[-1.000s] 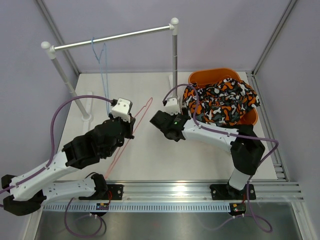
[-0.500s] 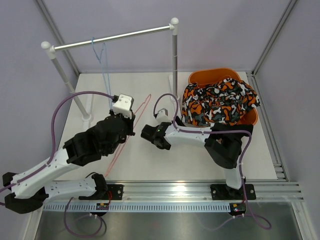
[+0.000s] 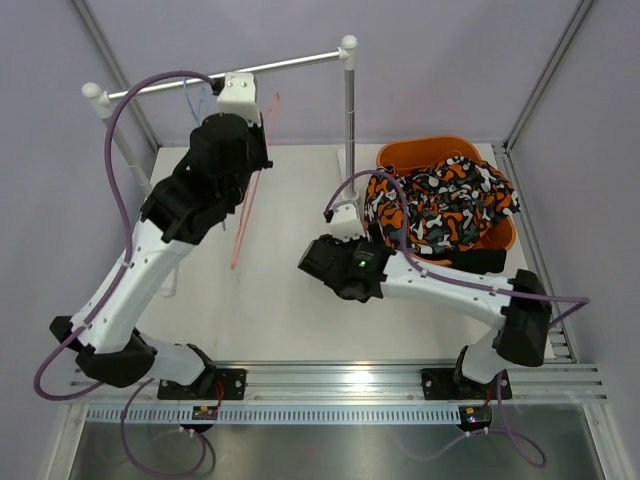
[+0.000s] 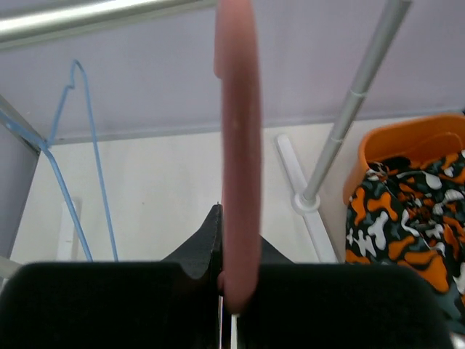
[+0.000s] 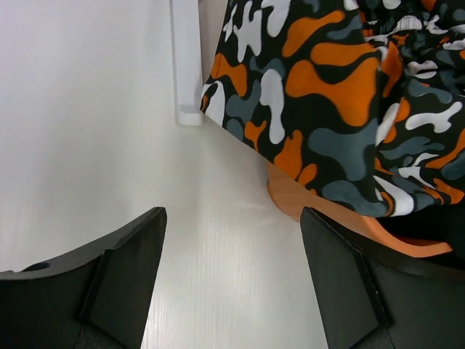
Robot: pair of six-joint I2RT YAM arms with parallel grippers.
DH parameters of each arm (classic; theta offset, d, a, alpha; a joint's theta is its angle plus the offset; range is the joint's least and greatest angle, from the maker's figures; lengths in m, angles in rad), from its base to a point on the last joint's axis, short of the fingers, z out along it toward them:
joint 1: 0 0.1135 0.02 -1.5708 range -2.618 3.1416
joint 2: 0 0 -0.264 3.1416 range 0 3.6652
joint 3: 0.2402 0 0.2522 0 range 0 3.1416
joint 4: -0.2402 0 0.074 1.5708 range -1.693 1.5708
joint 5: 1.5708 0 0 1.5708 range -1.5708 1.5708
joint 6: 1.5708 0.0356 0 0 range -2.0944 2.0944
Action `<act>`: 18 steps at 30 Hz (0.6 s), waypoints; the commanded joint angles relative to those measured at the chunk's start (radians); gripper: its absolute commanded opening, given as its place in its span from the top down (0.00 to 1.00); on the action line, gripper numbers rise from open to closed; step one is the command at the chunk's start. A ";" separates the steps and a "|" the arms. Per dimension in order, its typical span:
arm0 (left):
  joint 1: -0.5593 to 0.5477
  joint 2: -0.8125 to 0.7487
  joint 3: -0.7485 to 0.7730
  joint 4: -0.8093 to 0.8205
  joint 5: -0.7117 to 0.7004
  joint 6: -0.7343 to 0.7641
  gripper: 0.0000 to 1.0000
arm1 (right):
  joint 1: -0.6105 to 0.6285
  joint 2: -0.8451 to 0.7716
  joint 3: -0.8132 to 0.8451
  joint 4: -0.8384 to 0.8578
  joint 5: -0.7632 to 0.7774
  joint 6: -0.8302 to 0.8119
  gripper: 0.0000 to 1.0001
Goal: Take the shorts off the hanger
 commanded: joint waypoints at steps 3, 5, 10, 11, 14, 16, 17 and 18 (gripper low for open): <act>0.149 0.099 0.138 0.073 0.159 0.066 1.00 | 0.004 -0.181 -0.016 -0.018 -0.011 0.007 0.17; 0.171 0.143 0.216 0.086 0.172 0.078 1.00 | 0.004 -0.217 -0.016 -0.030 -0.006 -0.002 0.17; 0.237 0.283 0.382 0.078 0.208 0.109 1.00 | 0.003 -0.274 -0.019 -0.046 -0.012 0.001 0.17; 0.245 0.309 0.393 0.084 0.214 0.112 1.00 | 0.003 -0.296 -0.023 -0.046 -0.014 0.004 0.17; 0.283 0.361 0.443 0.081 0.232 0.094 1.00 | 0.003 -0.333 -0.042 -0.044 -0.020 0.005 0.17; 0.304 0.380 0.452 0.095 0.240 0.085 1.00 | 0.004 -0.348 -0.049 -0.050 -0.021 0.010 0.16; 0.311 0.396 0.451 0.101 0.240 0.083 1.00 | 0.003 -0.362 -0.051 -0.058 -0.021 0.010 0.16; 0.323 0.404 0.449 0.107 0.245 0.075 1.00 | 0.003 -0.369 -0.052 -0.061 -0.021 0.016 0.16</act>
